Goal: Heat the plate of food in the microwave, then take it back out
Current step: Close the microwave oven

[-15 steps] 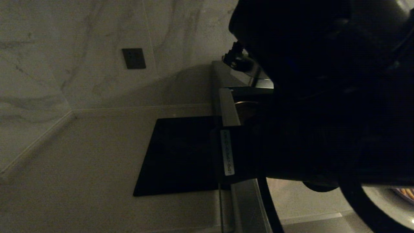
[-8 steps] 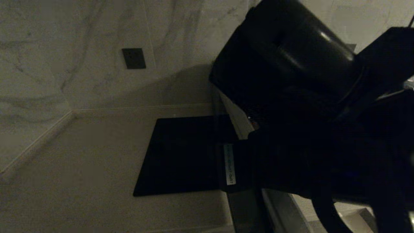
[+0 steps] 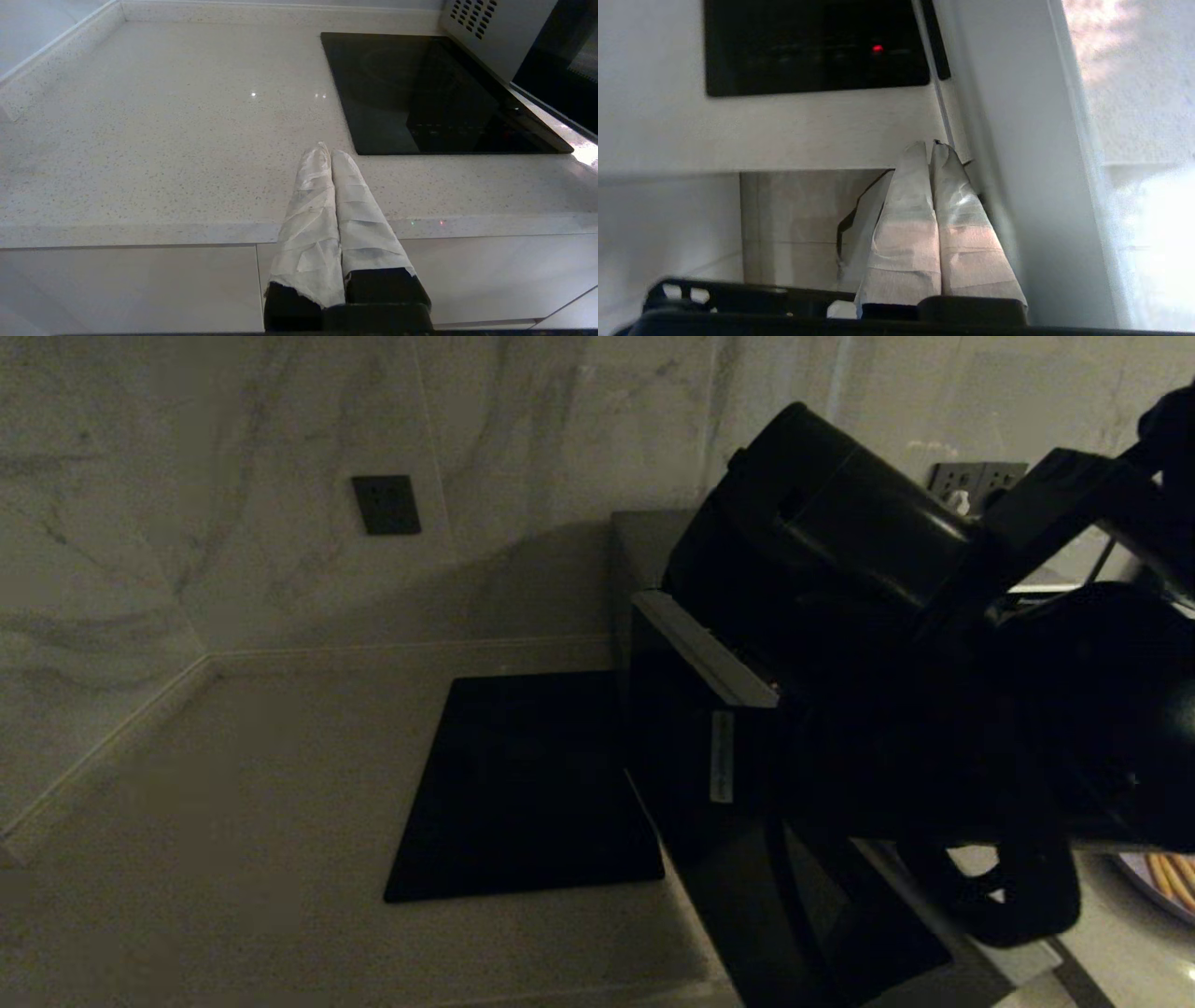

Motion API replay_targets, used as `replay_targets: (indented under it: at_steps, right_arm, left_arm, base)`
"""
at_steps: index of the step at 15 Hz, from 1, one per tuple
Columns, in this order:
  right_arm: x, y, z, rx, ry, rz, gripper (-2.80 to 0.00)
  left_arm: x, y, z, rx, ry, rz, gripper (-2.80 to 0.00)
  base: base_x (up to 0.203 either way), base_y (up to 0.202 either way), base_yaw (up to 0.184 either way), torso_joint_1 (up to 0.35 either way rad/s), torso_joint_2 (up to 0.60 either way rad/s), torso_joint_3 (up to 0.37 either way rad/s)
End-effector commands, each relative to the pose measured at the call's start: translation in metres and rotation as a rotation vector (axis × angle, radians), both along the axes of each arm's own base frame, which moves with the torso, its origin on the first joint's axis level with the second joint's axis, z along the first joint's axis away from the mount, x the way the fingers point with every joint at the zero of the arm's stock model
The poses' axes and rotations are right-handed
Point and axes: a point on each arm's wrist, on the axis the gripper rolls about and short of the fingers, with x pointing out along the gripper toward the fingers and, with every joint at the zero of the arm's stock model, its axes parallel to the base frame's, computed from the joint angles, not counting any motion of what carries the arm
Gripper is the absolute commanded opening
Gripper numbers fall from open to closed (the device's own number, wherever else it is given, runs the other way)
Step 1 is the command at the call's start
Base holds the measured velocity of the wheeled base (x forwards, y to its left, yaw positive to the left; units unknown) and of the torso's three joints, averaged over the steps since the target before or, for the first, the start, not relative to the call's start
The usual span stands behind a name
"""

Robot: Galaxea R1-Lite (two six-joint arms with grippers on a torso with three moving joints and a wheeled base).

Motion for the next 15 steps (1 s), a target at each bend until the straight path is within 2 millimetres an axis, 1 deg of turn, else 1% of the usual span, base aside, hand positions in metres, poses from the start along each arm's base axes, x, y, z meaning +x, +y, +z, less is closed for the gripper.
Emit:
replay_targets:
  at_steps: [1,4,7,15]
  right_arm:
    - [0.009,-0.008,0.000,-0.016,-0.022,-0.067,-2.80]
    - [0.021,-0.019,0.002,-0.051,-0.078,-0.156,-2.80]
    - [0.033,-0.031,-0.001,-0.066,-0.075,-0.219,-2.80]
    - [0.073,-0.073,-0.001,-0.062,-0.079,-0.430,-2.80]
  left_arm:
    - [0.000,0.000,0.000,-0.001,-0.001,0.000,-2.80]
    - [0.000,0.000,0.000,-0.001,-0.001,0.000,-2.80]
    - [0.000,0.000,0.000,-0.001,-0.001,0.002,-2.80]
    - [0.000,0.000,0.000,-0.001,-0.001,0.000,-2.80]
  base:
    - [0.000,0.000,0.000,0.000,0.00,0.000]
    - [0.000,0.000,0.000,0.000,0.00,0.000]
    - [0.000,0.000,0.000,0.000,0.00,0.000]
    - [0.000,0.000,0.000,0.000,0.00,0.000]
